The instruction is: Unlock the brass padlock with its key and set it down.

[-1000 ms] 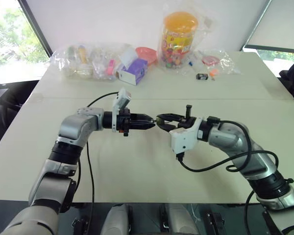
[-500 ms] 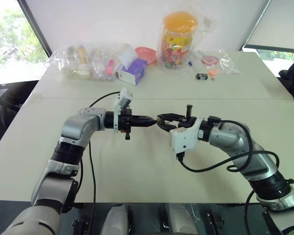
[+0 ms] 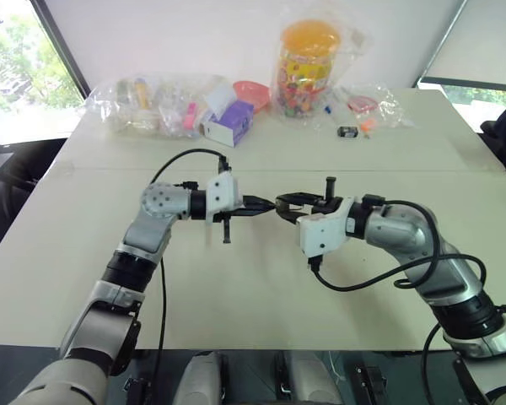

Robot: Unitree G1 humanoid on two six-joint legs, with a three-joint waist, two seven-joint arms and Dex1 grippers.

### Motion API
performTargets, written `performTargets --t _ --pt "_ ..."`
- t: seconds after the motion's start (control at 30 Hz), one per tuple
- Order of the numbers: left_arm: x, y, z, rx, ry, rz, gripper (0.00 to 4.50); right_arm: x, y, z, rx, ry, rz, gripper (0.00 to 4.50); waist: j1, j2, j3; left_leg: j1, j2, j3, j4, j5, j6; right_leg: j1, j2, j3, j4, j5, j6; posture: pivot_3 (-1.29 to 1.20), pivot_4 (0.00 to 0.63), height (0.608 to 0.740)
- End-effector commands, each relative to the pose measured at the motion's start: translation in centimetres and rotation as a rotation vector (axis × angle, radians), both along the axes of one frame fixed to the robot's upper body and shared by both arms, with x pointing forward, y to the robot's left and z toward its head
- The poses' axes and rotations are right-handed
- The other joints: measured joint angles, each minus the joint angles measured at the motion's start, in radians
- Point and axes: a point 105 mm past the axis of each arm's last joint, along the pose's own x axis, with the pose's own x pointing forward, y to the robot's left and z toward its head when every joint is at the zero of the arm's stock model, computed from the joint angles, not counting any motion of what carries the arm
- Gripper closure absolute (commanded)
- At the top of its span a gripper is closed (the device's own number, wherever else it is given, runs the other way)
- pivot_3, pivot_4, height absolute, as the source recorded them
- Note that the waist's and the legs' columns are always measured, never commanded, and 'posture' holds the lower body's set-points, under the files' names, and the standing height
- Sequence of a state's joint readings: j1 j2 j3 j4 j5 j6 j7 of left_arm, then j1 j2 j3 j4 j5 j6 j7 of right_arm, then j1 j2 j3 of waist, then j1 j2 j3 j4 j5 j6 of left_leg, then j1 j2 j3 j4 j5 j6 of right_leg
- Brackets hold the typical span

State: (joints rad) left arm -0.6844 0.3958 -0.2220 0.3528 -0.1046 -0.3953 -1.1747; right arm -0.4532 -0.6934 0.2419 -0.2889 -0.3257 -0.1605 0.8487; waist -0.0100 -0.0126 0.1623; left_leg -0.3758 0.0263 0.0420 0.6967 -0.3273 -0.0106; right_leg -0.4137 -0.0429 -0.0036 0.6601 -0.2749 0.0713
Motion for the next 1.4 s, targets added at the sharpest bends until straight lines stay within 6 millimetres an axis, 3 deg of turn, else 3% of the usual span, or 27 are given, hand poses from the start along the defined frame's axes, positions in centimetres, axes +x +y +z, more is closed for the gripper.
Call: performTargets --t 0.03,0.13,0.27,0.37,0.4,0.43,0.47,0.63,0.77,0.9,1.17,1.27,1.4 --pt "-0.3 -0.5 0.6 -0.016 -0.032 -0.03 4.42 -0.7 0.9 0.8 0.018 -0.022 0.066 3.78 0.0 0.0 0.0 0.0 0.0 0.0 0.0 0.0 0.0 0.0 0.0 0.0 0.0 0.0 0.0 0.0 0.15 0.74" --pt "-0.1 -0.2 0.5 -0.068 0.158 0.007 4.42 -0.7 0.8 0.7 0.014 -0.02 0.066 3.78 0.001 0.0 0.0 0.0 0.0 0.0 0.0 0.0 0.0 0.0 0.0 0.0 0.0 0.0 0.0 0.0 0.15 0.74" --pt "-1.0 0.0 3.0 -0.21 0.616 -0.028 4.42 -0.7 0.9 0.5 0.009 -0.017 0.069 3.78 -0.002 -0.001 0.001 0.0 0.0 0.0 0.0 0.0 0.001 0.0 0.0 0.0 0.0 0.0 0.0 0.0 0.15 0.74" --pt "-1.7 0.2 4.9 -0.272 0.841 -0.082 4.42 -0.8 1.1 0.4 0.009 -0.018 0.078 3.78 -0.003 -0.001 0.002 0.0 0.001 -0.001 0.0 0.0 0.001 0.0 0.001 0.0 0.0 0.0 0.0 0.0 0.15 0.74" --pt "-1.8 0.4 5.3 -0.288 0.9 -0.094 3.89 -0.8 1.2 0.5 0.01 -0.019 0.079 3.78 -0.003 -0.001 0.002 0.0 0.001 -0.001 0.0 0.0 0.001 0.0 0.001 0.0 0.0 0.0 0.0 0.0 0.15 0.74" --pt "-1.9 0.5 5.6 -0.297 0.951 -0.102 3.65 -0.7 1.2 0.5 0.012 -0.021 0.079 3.78 -0.003 -0.001 0.002 0.0 0.001 -0.001 0.0 0.0 0.001 0.0 0.001 0.0 0.0 0.0 0.0 0.0 0.15 0.74" --pt "-1.9 0.6 5.6 -0.3 0.978 -0.098 3.03 -0.7 1.2 0.6 0.013 -0.023 0.079 3.78 -0.003 -0.001 0.002 0.0 0.001 -0.001 0.0 0.0 0.001 0.0 0.001 0.0 0.0 0.0 0.0 0.0 0.15 0.74" --pt "-2.5 0.9 4.2 -0.23 1.036 -0.066 0.63 -0.6 1.1 0.7 0.014 -0.028 0.076 3.78 -0.004 -0.002 0.003 0.0 0.001 -0.001 0.0 0.0 0.0 0.0 0.0 0.0 0.0 0.0 0.0 0.0 0.15 0.74" --pt "-2.1 1.0 2.5 -0.199 1.024 -0.006 0.63 -0.6 1.2 0.7 0.017 -0.03 0.076 3.78 -0.002 -0.002 0.003 0.0 0.001 -0.001 0.0 0.0 0.0 0.0 0.0 0.0 0.0 0.0 0.0 0.0 0.15 0.74" --pt "0.2 0.9 0.2 -0.252 1.016 0.128 0.63 -0.6 1.4 1.1 0.054 -0.03 0.075 3.78 0.002 -0.002 0.003 0.0 0.0 -0.001 0.001 0.0 0.0 0.001 -0.001 0.0 0.0 0.0 0.0 0.0 0.15 0.74" --pt "0.1 0.1 0.4 -0.288 1.052 0.08 0.63 -0.6 1.4 1.3 0.05 -0.036 0.073 3.78 -0.001 -0.002 0.003 -0.001 0.0 -0.001 0.0 0.0 0.0 0.0 -0.001 0.0 0.0 0.0 0.0 0.0 0.15 0.74" --pt "0.0 0.0 0.3 -0.286 1.055 0.074 1.34 -0.6 1.5 1.3 0.051 -0.036 0.073 3.78 -0.001 -0.002 0.003 -0.001 0.0 -0.001 0.0 0.0 0.0 0.0 -0.001 0.0 0.0 0.0 0.0 0.0 0.15 0.74" --pt "0.0 -0.1 0.4 -0.294 1.052 0.062 3.3 -0.7 1.4 1.4 0.051 -0.036 0.071 3.78 -0.001 -0.002 0.003 -0.001 0.0 -0.001 0.0 0.0 0.0 0.0 -0.001 0.0 0.0 0.0 0.0 0.0 0.15 0.74"
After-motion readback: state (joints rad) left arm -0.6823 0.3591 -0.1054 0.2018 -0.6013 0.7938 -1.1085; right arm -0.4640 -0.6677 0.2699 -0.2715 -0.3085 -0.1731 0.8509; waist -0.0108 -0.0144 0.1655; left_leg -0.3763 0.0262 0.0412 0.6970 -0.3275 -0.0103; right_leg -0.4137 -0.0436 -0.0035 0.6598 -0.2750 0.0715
